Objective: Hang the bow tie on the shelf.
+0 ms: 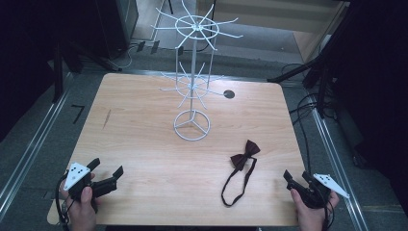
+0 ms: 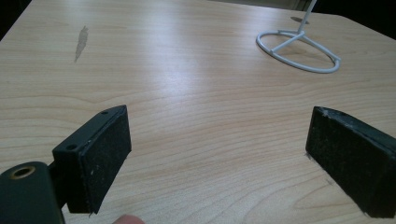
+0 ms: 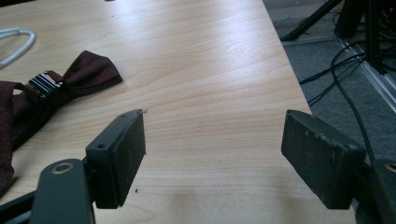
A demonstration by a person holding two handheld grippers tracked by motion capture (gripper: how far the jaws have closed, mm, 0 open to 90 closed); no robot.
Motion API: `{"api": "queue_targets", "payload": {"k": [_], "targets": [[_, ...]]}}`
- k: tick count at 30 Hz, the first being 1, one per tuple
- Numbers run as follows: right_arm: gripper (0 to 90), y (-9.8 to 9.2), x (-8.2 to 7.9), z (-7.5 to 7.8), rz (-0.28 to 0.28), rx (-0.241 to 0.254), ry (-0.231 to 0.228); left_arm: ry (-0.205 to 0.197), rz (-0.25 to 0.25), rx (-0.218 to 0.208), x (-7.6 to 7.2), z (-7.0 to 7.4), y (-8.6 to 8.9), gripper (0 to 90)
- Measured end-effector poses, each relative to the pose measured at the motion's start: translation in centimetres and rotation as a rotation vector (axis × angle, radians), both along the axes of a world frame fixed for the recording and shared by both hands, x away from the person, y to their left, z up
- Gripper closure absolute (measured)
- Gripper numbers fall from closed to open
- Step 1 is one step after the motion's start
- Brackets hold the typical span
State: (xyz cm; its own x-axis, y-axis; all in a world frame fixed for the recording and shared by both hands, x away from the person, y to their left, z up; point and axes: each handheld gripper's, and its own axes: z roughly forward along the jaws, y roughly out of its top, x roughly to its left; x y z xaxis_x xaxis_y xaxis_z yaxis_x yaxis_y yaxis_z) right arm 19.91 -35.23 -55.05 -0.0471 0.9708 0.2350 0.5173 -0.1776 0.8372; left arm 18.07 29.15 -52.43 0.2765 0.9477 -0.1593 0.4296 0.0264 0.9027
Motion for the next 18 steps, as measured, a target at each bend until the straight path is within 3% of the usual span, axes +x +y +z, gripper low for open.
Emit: {"api": "queue_targets", "payload": {"k": [9, 18], "targets": [[22.2, 1.8, 0.0, 0.3, 0.029, 0.02, 0.018, 0.012, -0.004, 0.007, 0.1, 0.0, -0.1, 7.3], [20.4, 5.3, 0.6, 1.0, 0.092, 0.02, 0.036, 0.01, -0.005, 0.022, 0.1, 0.0, -0.3, 7.3]]}}
